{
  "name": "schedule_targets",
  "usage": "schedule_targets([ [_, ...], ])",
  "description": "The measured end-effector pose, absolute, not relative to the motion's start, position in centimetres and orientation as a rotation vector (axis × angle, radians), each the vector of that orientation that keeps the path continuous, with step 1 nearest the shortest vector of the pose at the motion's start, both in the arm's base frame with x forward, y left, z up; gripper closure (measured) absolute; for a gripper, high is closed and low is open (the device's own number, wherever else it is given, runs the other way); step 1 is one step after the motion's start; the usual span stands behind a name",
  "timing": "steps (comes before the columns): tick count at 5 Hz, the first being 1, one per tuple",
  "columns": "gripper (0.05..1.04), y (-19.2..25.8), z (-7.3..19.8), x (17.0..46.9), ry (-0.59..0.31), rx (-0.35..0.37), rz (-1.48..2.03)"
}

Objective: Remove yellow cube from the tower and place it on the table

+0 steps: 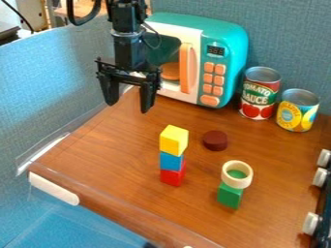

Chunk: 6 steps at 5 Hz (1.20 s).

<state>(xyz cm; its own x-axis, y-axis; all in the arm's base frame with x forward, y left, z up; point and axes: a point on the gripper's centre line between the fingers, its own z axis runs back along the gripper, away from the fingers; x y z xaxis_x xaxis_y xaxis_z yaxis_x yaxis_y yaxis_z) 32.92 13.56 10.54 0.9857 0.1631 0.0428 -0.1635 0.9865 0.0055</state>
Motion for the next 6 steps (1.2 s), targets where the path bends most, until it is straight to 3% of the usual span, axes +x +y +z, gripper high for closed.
schedule_targets([
  [2, 0.082, 12.6, 9.2, 33.3, 0.014, 0.0, 0.173],
  [6, 0.083, 11.9, 10.5, 35.5, -0.068, -0.022, 0.179],
])
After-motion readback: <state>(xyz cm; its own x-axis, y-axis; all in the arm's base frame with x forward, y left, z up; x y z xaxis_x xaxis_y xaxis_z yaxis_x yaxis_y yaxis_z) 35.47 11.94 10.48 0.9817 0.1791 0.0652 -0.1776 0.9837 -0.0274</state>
